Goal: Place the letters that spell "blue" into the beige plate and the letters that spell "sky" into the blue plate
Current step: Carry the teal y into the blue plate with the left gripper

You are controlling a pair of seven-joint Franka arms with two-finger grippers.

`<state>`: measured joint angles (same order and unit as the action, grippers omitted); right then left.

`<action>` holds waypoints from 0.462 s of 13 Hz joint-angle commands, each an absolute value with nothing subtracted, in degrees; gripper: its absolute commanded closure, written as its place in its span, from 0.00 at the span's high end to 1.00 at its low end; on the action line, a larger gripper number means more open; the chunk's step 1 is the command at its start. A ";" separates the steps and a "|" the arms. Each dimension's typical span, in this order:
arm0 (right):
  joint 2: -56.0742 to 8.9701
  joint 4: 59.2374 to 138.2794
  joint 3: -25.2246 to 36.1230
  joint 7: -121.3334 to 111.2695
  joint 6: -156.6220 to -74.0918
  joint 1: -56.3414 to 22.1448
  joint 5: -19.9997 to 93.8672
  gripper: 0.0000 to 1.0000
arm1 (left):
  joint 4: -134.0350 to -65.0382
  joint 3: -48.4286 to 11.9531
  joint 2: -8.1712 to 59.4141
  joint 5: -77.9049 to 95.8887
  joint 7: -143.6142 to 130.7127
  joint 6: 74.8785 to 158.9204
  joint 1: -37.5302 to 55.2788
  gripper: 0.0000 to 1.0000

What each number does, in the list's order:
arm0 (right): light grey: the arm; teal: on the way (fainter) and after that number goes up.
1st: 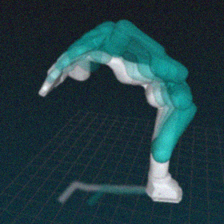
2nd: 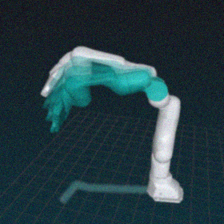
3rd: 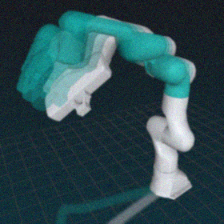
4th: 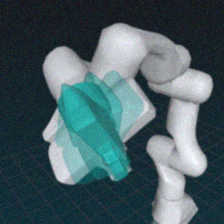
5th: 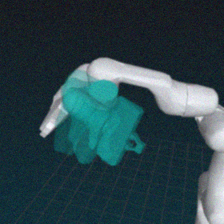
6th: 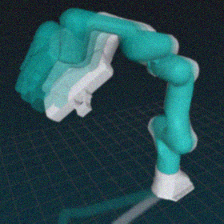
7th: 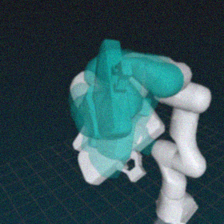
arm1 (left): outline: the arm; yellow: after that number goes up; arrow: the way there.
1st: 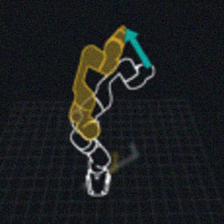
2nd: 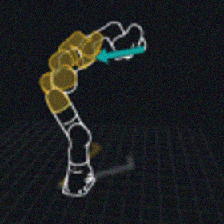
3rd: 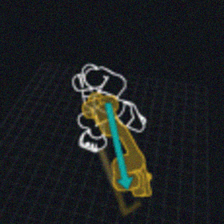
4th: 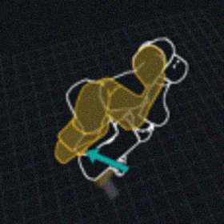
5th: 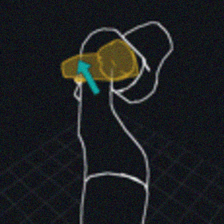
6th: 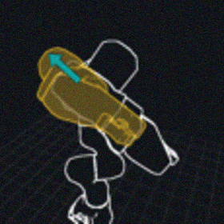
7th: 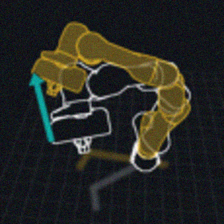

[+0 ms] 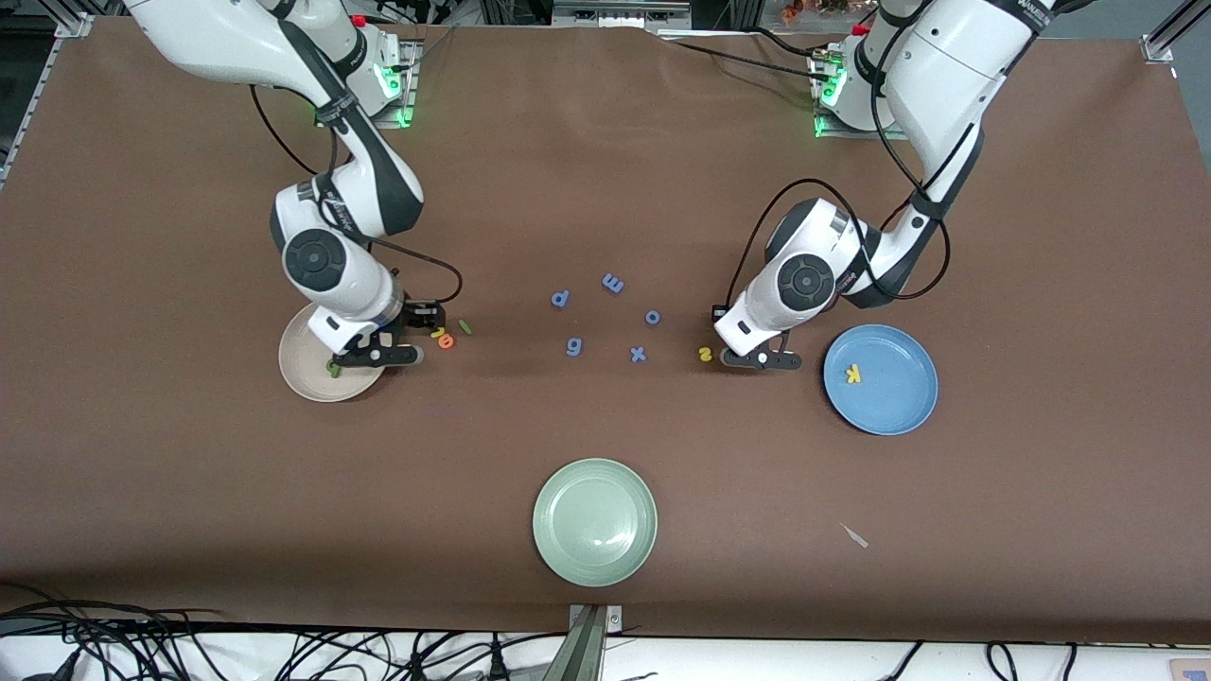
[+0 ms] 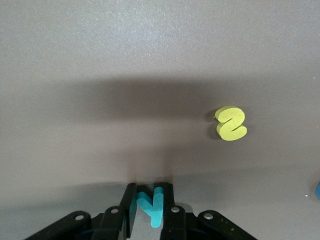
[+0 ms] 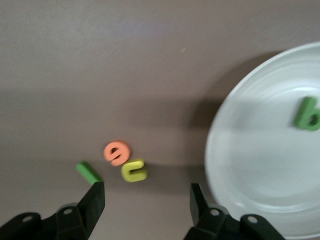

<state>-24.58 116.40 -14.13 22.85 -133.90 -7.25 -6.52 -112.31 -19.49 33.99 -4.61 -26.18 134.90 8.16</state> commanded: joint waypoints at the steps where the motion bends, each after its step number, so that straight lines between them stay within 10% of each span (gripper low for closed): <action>1: -24.52 118.99 -14.33 24.35 -136.04 -7.56 -6.85 0.78 | -112.50 -19.69 31.48 -4.57 -26.10 133.08 8.09 0.00; 6: -25.48 122.87 -14.33 23.55 -143.43 -7.91 -10.96 0.78 | -103.02 -18.90 29.79 -11.04 -21.47 117.18 5.72 0.00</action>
<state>-25.30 122.00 -14.17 23.49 -141.52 -7.80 -8.03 -106.05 -19.01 30.44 -7.22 -24.91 122.02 7.24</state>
